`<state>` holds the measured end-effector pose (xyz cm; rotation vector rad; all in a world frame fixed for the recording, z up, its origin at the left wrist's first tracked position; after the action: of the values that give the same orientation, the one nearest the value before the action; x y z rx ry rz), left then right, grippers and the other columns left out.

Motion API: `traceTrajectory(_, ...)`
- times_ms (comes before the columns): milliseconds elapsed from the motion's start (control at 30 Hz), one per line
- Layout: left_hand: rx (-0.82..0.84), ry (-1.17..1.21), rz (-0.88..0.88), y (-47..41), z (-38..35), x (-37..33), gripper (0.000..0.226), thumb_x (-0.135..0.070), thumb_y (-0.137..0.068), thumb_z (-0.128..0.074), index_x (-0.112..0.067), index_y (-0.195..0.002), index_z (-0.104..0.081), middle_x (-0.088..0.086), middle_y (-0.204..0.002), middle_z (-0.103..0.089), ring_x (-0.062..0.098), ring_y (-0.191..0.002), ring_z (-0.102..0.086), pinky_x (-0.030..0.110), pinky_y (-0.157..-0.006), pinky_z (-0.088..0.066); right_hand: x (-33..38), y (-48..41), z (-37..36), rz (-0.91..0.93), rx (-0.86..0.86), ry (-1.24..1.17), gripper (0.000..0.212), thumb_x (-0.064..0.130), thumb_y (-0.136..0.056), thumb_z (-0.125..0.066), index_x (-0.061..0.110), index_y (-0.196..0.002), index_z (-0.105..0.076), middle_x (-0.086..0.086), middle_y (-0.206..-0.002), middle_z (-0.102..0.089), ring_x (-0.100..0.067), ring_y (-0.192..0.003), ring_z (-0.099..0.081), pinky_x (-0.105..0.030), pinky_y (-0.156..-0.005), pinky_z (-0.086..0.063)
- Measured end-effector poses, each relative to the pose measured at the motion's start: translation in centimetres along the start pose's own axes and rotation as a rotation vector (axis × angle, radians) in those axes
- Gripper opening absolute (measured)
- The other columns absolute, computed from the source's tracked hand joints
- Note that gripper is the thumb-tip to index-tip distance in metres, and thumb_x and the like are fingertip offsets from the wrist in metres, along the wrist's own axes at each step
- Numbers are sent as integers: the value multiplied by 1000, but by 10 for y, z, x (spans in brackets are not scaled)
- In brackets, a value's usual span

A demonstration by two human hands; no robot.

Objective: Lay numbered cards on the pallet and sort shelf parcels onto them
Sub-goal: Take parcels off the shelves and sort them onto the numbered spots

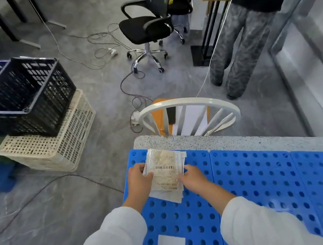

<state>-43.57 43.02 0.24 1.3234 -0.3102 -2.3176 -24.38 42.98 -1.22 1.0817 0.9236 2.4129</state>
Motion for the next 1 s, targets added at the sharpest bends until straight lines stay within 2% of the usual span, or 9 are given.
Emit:
traceTrajectory(100, -4, -128, -71, -2, 10, -11, 25, -5, -88, -63, -15, -111, -59, -3, -107, -48, 15, -102, -52, 17, -82, -40, 3, 6, 10, 31, -12, 100, 43, 22, -97, -48, 7, -137, -42, -11, -130, -50, -23, -86, -56, -30, -60, -40)
traceTrajectory(167, -3, -163, -133, 2, 17, -27, 32, -5, -91, -59, -11, -123, -57, 4, -121, -47, 18, -112, -50, 22, -93, -38, 8, 12, 25, 73, -38, 193, 44, 21, -98, -46, 2, -137, -40, -16, -125, -52, -22, -81, -50, -30, -63, -38)
traceTrajectory(267, 23, -246, -291, 17, 21, -64, 31, -9, -95, -52, -11, -125, -56, 3, -129, -49, 19, -116, -50, 23, -95, -38, 20, 32, 59, 135, -91, 296, 42, 24, -100, -42, 1, -136, -40, -12, -108, -55, -25, -77, -55, -33, -67, -45)
traceTrajectory(367, 100, -394, -473, 37, 17, -111, 33, -24, -99, -47, -16, -130, -52, -1, -135, -50, 18, -117, -52, 26, -95, -40, 38, 64, 99, 212, -184, 412, 49, 33, -99, -43, 8, -141, -38, -11, -137, -46, -28, -115, -55, -37, -93, -47)
traceTrajectory(500, 121, -653, -671, 70, 12, -178, 41, -44, -98, -42, -20, -129, -52, -2, -130, -54, 21, -109, -58, 36, -87, -49, 49, 120, 146, 285, -322, 568, 41, 40, -92, -56, 13, -122, -48, -8, -121, -53, -29, -105, -57, -39, -86, -49)
traceTrajectory(600, 103, -775, -777, 103, -1, -226, 52, -50, -94, -45, -20, -136, -45, -2, -138, -48, 24, -122, -50, 43, -95, -45, 42, 169, 181, 297, -443, 580, 44, 38, -88, -62, 15, -122, -48, -7, -123, -53, -30, -112, -52, -38, -87, -44)
traceTrajectory(767, 193, -765, -1011, 203, -60, -294, 54, -45, -90, -55, -14, -133, -45, 3, -134, -48, 21, -121, -48, 33, -92, -41, -23, 269, 239, 233, -631, 516, 57, 44, -88, -62, 12, -131, -44, -8, -130, -46, -32, -120, -48, -42, -96, -44)
traceTrajectory(900, 262, -730, -1240, 321, -111, -339, 65, -46, -89, -58, -14, -143, -37, 1, -144, -41, 18, -132, -40, 35, -105, -38, -107, 366, 279, 131, -773, 422, 50, 43, -92, -55, 12, -130, -45, -7, -131, -46, -27, -113, -54, -39, -87, -48)
traceTrajectory(1000, 311, -712, -1382, 414, -147, -356, 65, -47, -90, -57, -15, -142, -37, 1, -144, -41, 18, -130, -42, 38, -104, -42, -175, 449, 302, 26, -902, 428, 53, 45, -94, -52, 11, -133, -42, -8, -132, -47, -28, -112, -55, -39, -85, -49)
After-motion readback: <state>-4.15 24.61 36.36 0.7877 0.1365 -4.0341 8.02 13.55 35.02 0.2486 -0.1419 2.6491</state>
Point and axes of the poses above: each hand's wrist, its own y-axis away from the middle knuckle, its own z-axis out of the back of the hand, x = y × z, the point moved 7 cm from there along -y, towards the middle knuckle
